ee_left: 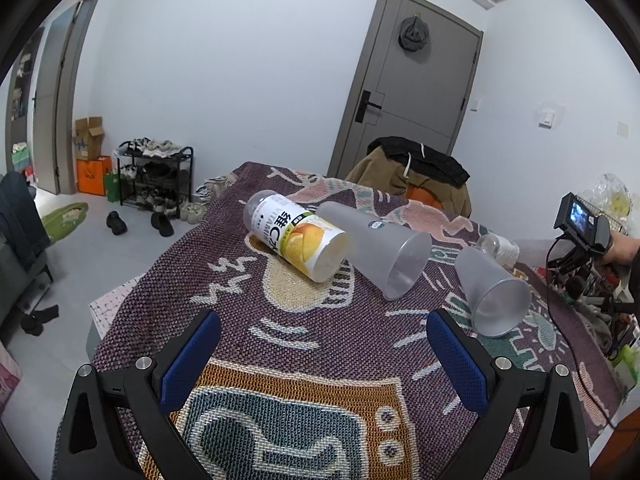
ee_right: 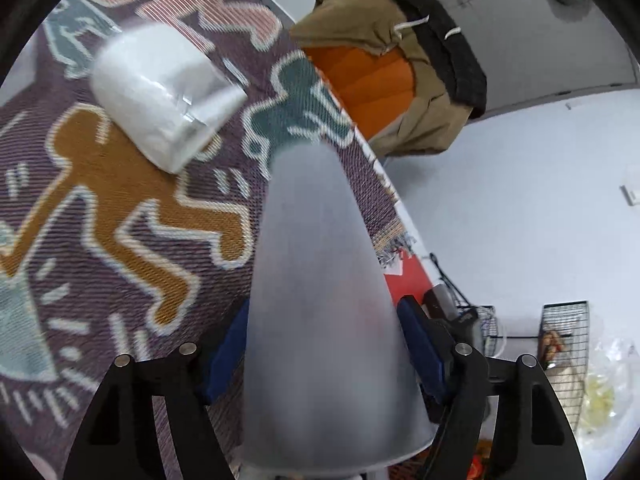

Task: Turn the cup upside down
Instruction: 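Lift the frosted cup with the right gripper and rotate it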

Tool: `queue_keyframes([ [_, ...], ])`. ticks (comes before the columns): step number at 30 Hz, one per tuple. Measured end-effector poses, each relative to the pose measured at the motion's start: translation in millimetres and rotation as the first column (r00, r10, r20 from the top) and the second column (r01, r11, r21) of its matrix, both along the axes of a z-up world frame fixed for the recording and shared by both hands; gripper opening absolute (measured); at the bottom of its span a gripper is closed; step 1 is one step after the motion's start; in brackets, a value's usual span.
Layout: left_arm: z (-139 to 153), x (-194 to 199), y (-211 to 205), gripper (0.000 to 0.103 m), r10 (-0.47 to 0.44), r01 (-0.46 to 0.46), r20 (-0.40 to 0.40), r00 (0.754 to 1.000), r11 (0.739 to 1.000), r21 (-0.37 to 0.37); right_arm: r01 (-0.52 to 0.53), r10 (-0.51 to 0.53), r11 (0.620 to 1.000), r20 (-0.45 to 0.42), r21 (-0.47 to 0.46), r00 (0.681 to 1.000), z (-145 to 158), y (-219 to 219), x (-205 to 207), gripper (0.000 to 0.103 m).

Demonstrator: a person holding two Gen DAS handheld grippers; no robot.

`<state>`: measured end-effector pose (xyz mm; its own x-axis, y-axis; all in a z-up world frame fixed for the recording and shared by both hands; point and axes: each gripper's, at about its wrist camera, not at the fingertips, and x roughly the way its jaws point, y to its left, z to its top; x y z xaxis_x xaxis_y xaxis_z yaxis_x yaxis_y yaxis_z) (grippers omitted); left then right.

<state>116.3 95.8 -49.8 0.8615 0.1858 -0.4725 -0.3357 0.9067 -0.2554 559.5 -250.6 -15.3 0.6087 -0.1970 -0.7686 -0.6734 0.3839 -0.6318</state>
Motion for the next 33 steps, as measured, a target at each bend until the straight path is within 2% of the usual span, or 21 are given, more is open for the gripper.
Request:
queue_keyframes([
  [12, 0.4, -9.3, -0.1, 0.103, -0.054, 0.056, 0.044, 0.998, 0.996, -0.063, -0.13, 0.13, 0.991, 0.079, -0.004, 0.988, 54.4, 28.7, -89.6, 0.073],
  [18, 0.5, -20.4, 0.0, 0.103, -0.079, 0.086, 0.073, 0.994, 0.991, -0.099, -0.237, 0.225, 0.97, 0.182, 0.048, 0.957, 93.3, 53.1, -152.1, 0.073],
  [23, 8.3, -35.4, -2.0, 0.103, -0.096, 0.106, 0.11, 0.989, 0.991, -0.086, -0.324, 0.296, 0.942, 0.245, 0.085, 0.923, 121.8, 80.3, -214.2, 0.073],
  [27, 12.8, -44.2, 1.4, 0.103, -0.1, 0.113, 0.134, 0.986, 0.99, -0.088, -0.398, 0.367, 0.916, 0.279, 0.06, 0.887, 126.8, 100.4, -265.0, 0.073],
  [33, 17.3, -55.2, 11.1, 0.103, -0.094, 0.112, 0.155, 0.983, 0.988, -0.105, -0.478, 0.434, 0.874, 0.302, 0.09, 0.849, 126.8, 124.7, -324.5, 0.073],
])
